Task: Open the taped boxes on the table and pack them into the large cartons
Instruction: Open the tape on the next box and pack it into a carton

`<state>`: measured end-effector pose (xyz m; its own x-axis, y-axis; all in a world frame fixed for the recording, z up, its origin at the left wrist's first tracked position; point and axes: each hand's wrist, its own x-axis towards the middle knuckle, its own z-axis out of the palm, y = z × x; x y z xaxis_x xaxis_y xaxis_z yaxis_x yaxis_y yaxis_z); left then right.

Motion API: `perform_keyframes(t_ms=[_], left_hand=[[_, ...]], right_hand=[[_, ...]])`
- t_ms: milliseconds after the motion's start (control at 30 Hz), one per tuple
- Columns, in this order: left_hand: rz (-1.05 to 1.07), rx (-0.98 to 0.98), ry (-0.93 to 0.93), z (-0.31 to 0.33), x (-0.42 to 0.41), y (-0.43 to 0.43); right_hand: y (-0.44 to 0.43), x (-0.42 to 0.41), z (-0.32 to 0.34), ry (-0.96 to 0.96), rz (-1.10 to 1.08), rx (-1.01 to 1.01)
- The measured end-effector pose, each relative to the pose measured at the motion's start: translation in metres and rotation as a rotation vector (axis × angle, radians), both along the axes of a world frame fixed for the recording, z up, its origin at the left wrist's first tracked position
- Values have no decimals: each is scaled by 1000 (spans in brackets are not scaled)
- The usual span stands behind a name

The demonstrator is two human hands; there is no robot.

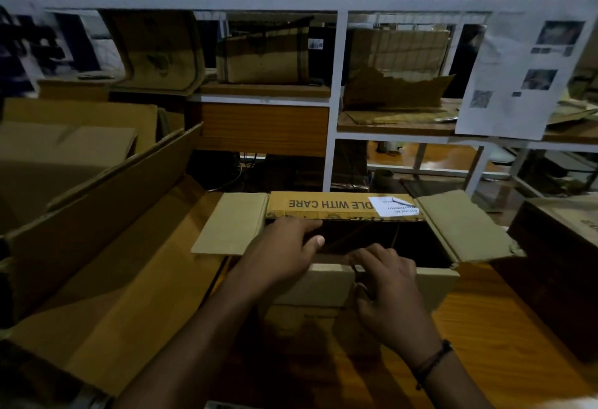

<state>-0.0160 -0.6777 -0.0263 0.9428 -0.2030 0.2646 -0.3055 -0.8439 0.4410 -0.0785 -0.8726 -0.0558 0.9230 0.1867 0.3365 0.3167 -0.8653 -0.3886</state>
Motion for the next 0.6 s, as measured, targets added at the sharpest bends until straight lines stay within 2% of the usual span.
perform_keyframes(t_ms=[200,400,467,600], left_hand=[[31,-83,-199,24,21,-5],[28,-2,-168,38,73,-10],[25,11,-126,34,85,-15],[61,88,-98,15,94,-23]], right_hand=[[-10,0,19,126,79,-18],[-15,63,54,11,105,111],[-11,93,60,28,81,66],[-3,148,54,-36,6,-179]])
